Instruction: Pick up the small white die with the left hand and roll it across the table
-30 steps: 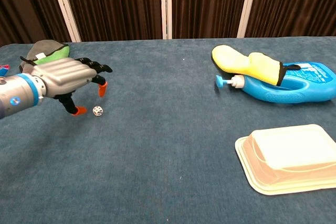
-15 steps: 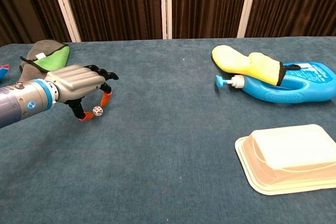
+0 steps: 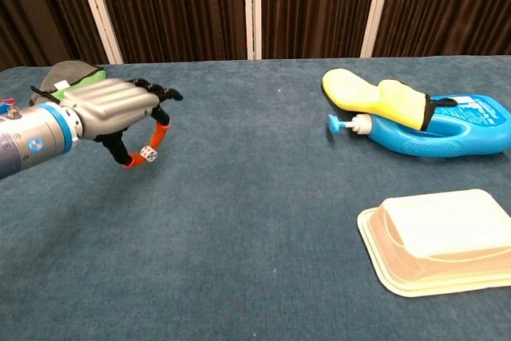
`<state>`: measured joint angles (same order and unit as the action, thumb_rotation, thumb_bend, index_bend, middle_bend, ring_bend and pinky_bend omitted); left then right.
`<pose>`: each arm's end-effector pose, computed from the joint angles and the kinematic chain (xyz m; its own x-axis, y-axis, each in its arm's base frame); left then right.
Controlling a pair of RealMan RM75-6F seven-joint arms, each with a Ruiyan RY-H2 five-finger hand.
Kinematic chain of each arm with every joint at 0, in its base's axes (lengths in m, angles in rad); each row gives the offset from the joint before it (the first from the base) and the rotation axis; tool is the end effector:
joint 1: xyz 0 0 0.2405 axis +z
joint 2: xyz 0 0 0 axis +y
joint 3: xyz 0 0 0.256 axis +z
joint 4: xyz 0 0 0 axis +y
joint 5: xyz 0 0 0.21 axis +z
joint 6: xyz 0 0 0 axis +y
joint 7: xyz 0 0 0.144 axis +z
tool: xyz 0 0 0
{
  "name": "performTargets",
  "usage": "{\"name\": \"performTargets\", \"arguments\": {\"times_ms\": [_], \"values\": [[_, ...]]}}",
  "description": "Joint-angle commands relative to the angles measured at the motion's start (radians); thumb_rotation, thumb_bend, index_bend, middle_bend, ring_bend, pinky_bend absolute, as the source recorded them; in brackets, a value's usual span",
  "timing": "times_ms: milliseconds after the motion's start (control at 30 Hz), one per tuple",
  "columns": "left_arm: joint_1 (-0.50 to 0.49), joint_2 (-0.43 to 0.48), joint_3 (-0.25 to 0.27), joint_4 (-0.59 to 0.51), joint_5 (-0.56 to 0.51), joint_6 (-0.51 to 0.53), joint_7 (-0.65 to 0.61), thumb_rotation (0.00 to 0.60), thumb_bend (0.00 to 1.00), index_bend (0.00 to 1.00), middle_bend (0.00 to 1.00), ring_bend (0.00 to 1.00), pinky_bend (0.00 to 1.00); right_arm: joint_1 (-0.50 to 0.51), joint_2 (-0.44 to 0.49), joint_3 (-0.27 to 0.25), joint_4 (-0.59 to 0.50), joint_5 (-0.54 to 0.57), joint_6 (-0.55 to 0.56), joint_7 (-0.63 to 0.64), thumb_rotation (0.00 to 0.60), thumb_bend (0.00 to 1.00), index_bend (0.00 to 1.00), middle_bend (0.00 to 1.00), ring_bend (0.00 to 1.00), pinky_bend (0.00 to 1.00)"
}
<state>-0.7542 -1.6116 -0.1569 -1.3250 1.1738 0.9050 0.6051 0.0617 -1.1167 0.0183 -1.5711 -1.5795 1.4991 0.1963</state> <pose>-0.1621 0.3537 -0.0340 0.7342 0.1259 0.6672 0.6372 -0.4671 -0.6130 -0.3146 -0.1674 0.1566 0.2575 -0.0382 0.9655 -0.9652 -0.0578 0.2551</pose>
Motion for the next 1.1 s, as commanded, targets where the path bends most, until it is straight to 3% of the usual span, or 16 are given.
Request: {"name": "performTargets", "arguments": {"times_ms": [33, 133, 233, 400, 467, 733, 967, 1100], "values": [[-0.012, 0.068, -0.035, -0.130, 0.017, 0.055, 0.021, 0.600, 0.40, 0.60, 0.00, 0.00, 0.00, -0.002, 0.001, -0.002, -0.004, -0.007, 0.005, -0.001, 0.600, 0.09, 0.02, 0.00, 0.00, 0.00], [-0.023, 0.096, -0.055, -0.209, 0.008, 0.082, 0.063, 0.600, 0.40, 0.59, 0.00, 0.00, 0.00, -0.004, 0.004, -0.005, -0.009, -0.015, 0.013, -0.001, 0.600, 0.09, 0.02, 0.00, 0.00, 0.00], [-0.031, 0.116, -0.067, -0.273, -0.013, 0.107, 0.108, 0.600, 0.40, 0.50, 0.00, 0.00, 0.00, -0.007, 0.007, -0.007, -0.013, -0.022, 0.020, 0.001, 0.600, 0.09, 0.02, 0.00, 0.00, 0.00], [-0.031, 0.142, -0.065, -0.338, -0.032, 0.139, 0.147, 0.600, 0.37, 0.15, 0.00, 0.00, 0.00, -0.012, 0.012, -0.011, -0.018, -0.033, 0.032, 0.002, 0.600, 0.09, 0.02, 0.00, 0.00, 0.00], [-0.020, 0.161, -0.057, -0.368, -0.034, 0.158, 0.147, 0.600, 0.37, 0.09, 0.00, 0.00, 0.00, -0.015, 0.014, -0.013, -0.020, -0.039, 0.039, 0.001, 0.600, 0.09, 0.02, 0.00, 0.00, 0.00], [0.067, 0.232, 0.008, -0.445, 0.029, 0.273, 0.107, 0.600, 0.36, 0.06, 0.00, 0.00, 0.00, -0.019, 0.013, -0.017, -0.020, -0.046, 0.046, -0.007, 0.600, 0.09, 0.02, 0.00, 0.00, 0.00], [0.217, 0.283, 0.117, -0.472, 0.159, 0.448, 0.016, 0.600, 0.34, 0.03, 0.00, 0.00, 0.00, -0.022, 0.011, -0.017, -0.021, -0.048, 0.050, -0.018, 0.600, 0.09, 0.02, 0.00, 0.00, 0.00], [0.368, 0.296, 0.215, -0.461, 0.237, 0.616, -0.041, 0.600, 0.32, 0.00, 0.00, 0.00, 0.00, -0.020, 0.005, -0.015, -0.025, -0.055, 0.054, -0.041, 0.600, 0.09, 0.02, 0.00, 0.00, 0.00]]}}
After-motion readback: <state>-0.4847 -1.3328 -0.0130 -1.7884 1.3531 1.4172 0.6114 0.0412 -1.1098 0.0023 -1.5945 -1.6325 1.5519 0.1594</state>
